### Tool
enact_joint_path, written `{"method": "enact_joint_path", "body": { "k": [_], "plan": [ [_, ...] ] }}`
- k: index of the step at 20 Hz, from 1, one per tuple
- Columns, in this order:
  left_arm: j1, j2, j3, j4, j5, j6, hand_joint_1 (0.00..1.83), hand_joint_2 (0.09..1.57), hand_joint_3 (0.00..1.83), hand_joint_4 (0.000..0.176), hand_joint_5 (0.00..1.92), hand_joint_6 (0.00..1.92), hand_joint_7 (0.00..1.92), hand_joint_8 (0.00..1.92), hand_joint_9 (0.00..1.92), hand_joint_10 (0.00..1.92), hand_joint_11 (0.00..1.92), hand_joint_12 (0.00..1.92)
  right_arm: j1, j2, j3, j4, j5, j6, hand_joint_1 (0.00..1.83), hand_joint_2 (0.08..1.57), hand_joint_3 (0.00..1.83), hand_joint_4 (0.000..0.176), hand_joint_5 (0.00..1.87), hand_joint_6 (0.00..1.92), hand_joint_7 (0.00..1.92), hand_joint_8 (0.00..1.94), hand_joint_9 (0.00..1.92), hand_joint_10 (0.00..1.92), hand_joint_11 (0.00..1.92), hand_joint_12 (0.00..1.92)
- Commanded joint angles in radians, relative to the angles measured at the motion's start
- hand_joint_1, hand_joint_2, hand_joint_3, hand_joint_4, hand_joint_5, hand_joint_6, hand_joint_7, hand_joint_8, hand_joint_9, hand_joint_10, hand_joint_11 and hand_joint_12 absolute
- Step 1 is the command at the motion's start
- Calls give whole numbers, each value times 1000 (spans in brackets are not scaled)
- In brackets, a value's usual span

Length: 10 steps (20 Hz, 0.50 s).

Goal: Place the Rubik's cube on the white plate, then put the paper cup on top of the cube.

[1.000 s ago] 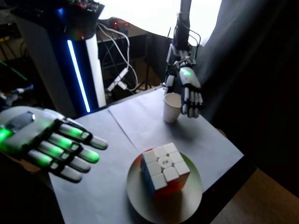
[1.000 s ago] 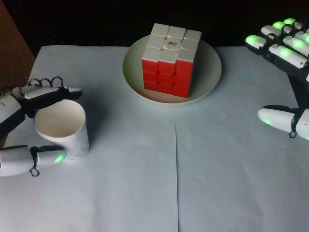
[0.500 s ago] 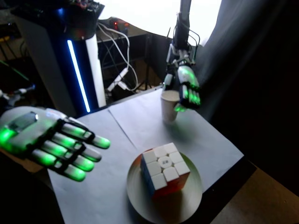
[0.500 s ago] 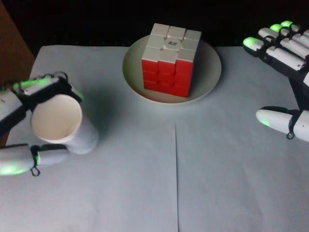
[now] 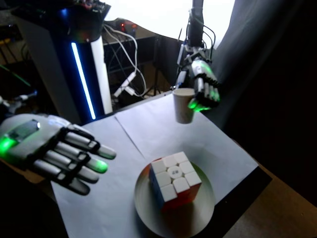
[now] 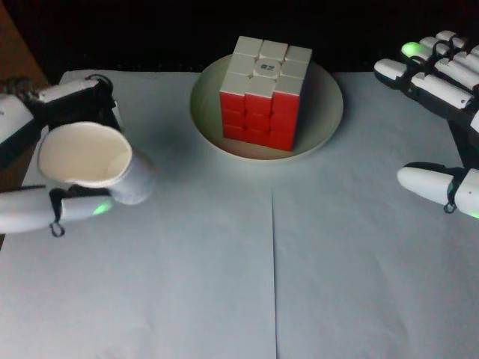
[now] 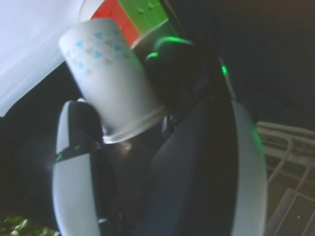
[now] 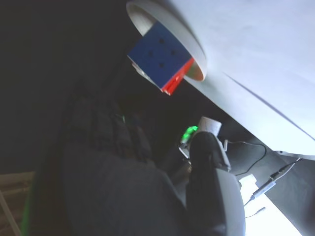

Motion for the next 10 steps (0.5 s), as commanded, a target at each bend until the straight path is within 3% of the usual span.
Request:
{"method": "enact_joint_path", "body": {
  "k": [1, 2, 3, 4, 5, 6, 7, 8, 10],
  "plan": [
    [-24, 6, 9, -11, -116, -3, 1093, 1362, 4, 0, 421, 1615, 587, 1683, 364, 1773, 372, 1921, 7, -3, 3, -8, 128, 0, 244, 1250, 1, 84, 0, 0, 0, 0, 0, 0, 0, 0],
    [-52, 5, 17, 1, -98, -3, 1028, 1395, 4, 3, 437, 1693, 555, 1746, 343, 1812, 393, 1921, 7, -3, 3, -8, 128, 0, 239, 1238, 0, 84, 0, 0, 0, 0, 0, 0, 3, 1],
    [-72, 0, 28, 8, -82, -3, 1003, 1420, 2, 10, 426, 1713, 500, 1824, 267, 1891, 342, 1921, 7, -4, 4, -8, 128, 0, 258, 1239, 0, 96, 0, 0, 0, 0, 0, 0, 1, 0],
    [-109, -12, 48, 19, -50, -3, 1236, 1358, 0, 69, 200, 1429, 514, 1714, 218, 1825, 260, 1921, 7, -7, 7, -8, 128, 0, 265, 1243, 0, 89, 0, 0, 0, 0, 0, 0, 7, 3],
    [-141, -24, 64, 29, -21, -3, 1236, 1358, 0, 70, 206, 1423, 515, 1714, 214, 1819, 233, 1921, 7, -8, 8, -8, 128, 0, 267, 1246, 0, 89, 0, 0, 0, 0, 0, 0, 12, 6],
    [-174, -37, 79, 44, 7, -5, 995, 1427, 6, 26, 406, 1730, 477, 1826, 215, 1783, 226, 1921, 7, -10, 8, -8, 128, 0, 263, 1246, 0, 90, 0, 0, 0, 0, 0, 0, 32, 17],
    [-198, -45, 89, 55, 24, -9, 999, 1424, 0, 8, 419, 1710, 503, 1829, 235, 1824, 256, 1921, 7, -10, 9, -8, 128, 0, 242, 1243, 0, 85, 0, 0, 0, 0, 0, 0, 46, 33],
    [-237, -59, 108, 74, 49, -16, 1013, 1417, 0, 0, 420, 1686, 530, 1821, 267, 1844, 304, 1921, 7, -10, 9, -8, 128, 0, 245, 1243, 0, 89, 0, 0, 0, 0, 0, 0, 31, 37],
    [-310, -97, 158, 109, 98, -66, 1006, 1415, 0, 4, 430, 1690, 519, 1817, 254, 1842, 304, 1921, 7, -11, 9, -8, 128, 0, 265, 1247, 1, 84, 0, 0, 0, 0, 0, 0, 0, 37]
  ]
}}
